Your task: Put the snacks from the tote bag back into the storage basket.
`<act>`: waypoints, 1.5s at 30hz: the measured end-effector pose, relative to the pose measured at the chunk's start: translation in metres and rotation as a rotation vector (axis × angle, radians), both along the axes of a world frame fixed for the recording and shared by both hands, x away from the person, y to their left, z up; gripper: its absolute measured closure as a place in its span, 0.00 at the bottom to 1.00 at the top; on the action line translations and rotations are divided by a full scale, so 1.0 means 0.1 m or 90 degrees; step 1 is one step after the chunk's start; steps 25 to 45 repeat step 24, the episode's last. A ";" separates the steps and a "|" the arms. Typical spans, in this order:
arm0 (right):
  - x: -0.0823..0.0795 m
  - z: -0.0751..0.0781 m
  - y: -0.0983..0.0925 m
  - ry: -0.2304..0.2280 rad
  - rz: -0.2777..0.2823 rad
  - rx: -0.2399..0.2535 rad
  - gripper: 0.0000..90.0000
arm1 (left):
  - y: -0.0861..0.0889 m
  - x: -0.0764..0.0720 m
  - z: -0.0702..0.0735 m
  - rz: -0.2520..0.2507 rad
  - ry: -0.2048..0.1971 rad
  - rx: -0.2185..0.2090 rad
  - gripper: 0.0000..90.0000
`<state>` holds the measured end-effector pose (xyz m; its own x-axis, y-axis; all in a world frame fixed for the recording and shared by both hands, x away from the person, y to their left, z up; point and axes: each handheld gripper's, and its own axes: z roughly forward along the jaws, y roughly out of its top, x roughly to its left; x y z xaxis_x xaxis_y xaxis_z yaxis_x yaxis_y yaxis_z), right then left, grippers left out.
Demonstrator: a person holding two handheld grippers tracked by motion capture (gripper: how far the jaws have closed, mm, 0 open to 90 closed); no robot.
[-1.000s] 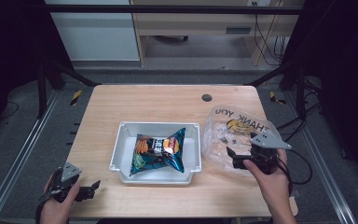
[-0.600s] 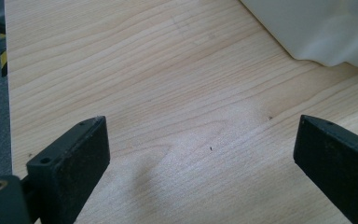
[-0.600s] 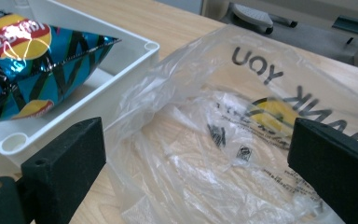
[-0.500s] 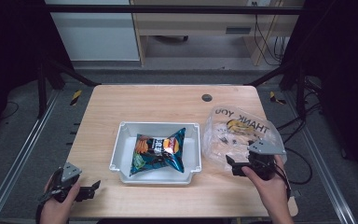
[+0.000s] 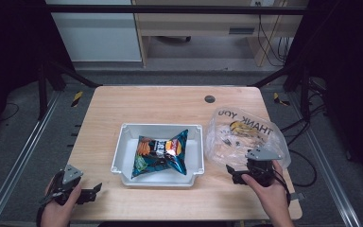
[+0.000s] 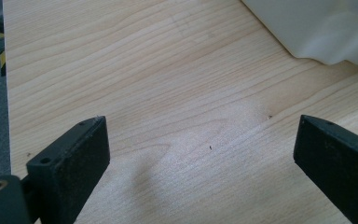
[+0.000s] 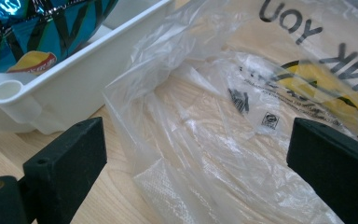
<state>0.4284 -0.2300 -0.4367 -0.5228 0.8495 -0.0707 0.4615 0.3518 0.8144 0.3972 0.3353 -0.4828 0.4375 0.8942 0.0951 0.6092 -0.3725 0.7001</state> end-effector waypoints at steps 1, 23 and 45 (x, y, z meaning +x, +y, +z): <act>0.00 -0.01 0.00 0.003 0.000 -0.001 0.06 | 0.00 0.00 0.00 -0.001 0.001 0.001 0.04; -0.08 -0.28 0.20 0.015 0.041 -0.050 0.06 | 0.00 0.00 0.00 -0.002 0.003 0.002 0.03; -0.08 -0.28 0.20 0.012 0.040 -0.045 0.06 | 0.00 0.00 0.00 -0.002 0.002 0.003 0.03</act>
